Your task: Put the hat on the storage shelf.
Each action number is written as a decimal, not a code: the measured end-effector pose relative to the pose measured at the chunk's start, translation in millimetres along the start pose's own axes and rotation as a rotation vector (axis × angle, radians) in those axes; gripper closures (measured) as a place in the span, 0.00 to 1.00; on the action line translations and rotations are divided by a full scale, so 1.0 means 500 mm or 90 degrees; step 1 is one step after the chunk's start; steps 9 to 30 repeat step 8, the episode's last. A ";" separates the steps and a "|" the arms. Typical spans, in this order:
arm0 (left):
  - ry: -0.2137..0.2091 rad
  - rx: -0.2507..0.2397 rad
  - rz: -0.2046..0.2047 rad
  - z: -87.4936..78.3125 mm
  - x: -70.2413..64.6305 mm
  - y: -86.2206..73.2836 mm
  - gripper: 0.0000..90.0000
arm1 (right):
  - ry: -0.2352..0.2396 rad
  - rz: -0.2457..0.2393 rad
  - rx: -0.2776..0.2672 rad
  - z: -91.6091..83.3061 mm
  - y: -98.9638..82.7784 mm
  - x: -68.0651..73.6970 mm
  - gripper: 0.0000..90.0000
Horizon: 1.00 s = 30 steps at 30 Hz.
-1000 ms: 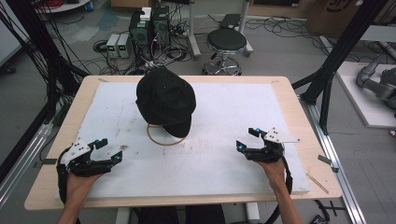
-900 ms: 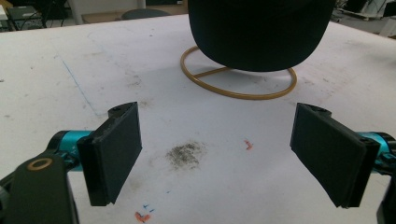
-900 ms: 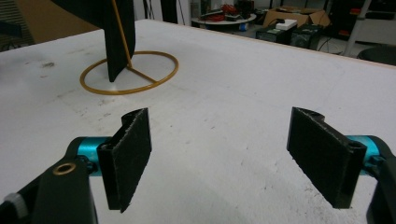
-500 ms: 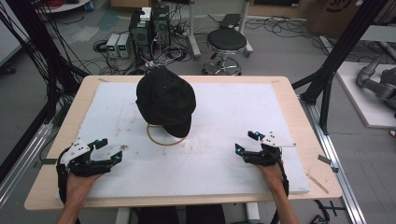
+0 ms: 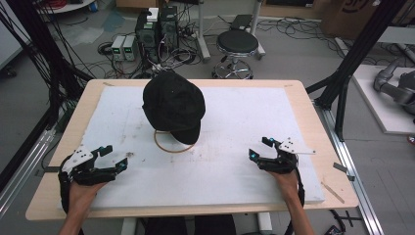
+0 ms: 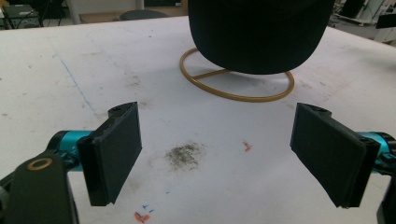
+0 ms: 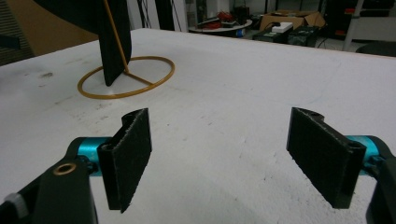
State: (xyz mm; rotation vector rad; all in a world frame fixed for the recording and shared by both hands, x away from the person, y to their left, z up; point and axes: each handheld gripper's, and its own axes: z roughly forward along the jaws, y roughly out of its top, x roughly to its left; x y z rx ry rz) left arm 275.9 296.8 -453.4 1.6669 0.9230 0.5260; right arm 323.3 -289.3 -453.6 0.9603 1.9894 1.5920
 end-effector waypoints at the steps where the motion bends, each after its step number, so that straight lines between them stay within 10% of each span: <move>1: -0.001 0.001 -0.001 0.000 0.001 0.000 0.18 | -0.001 0.002 -0.001 0.000 0.000 0.000 0.25; 30: 0.001 0.000 -0.001 0.001 -0.001 0.000 0.18 | 0.000 0.005 0.001 0.000 -0.001 -0.001 0.25</move>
